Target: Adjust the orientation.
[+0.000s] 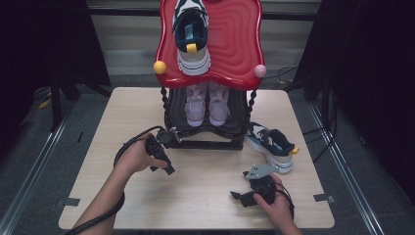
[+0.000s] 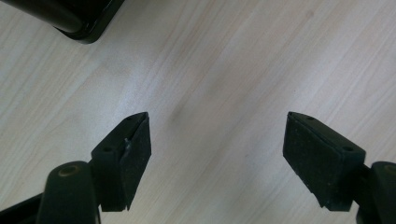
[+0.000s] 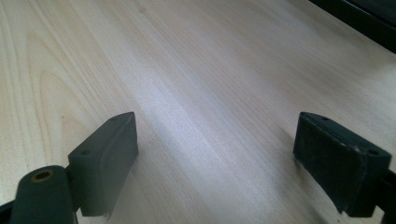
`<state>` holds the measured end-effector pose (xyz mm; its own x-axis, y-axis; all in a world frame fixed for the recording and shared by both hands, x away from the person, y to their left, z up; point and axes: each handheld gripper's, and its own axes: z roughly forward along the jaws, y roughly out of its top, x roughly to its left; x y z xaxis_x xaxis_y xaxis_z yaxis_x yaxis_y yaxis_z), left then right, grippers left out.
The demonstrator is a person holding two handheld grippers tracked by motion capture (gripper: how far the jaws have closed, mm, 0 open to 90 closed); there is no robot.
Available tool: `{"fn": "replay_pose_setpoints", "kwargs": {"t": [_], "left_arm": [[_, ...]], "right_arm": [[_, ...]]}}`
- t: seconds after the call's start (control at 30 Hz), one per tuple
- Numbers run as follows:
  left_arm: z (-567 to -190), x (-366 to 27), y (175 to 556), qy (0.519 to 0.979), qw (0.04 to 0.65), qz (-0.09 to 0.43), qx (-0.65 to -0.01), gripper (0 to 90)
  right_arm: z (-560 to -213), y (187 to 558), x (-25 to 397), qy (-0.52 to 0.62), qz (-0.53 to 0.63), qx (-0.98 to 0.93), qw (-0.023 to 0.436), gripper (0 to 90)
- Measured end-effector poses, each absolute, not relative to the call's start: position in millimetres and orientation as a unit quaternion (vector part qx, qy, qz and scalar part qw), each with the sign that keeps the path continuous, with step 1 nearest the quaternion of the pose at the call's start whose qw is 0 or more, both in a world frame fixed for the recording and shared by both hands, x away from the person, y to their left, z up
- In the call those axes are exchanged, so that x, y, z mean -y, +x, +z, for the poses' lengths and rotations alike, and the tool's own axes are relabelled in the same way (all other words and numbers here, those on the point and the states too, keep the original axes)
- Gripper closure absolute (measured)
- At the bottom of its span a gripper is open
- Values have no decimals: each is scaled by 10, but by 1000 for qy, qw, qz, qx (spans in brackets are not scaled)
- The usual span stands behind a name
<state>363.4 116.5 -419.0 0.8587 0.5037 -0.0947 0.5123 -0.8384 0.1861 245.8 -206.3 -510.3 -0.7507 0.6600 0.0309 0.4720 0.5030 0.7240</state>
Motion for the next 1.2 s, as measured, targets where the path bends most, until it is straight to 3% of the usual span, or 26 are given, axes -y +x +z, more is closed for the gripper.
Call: {"fn": "replay_pose_setpoints", "kwargs": {"t": [0.63, 1.2], "left_arm": [[-4551, -1207, 3569, 950, 124, 11, -287, 230], [-4913, -1250, 3400, 899, 272, 85, -333, 162]], "right_arm": [[-5102, 2457, 2063, 330, 374, -858, 125, 135], [-5102, 2457, 2063, 330, 374, -858, 125, 135]]}}
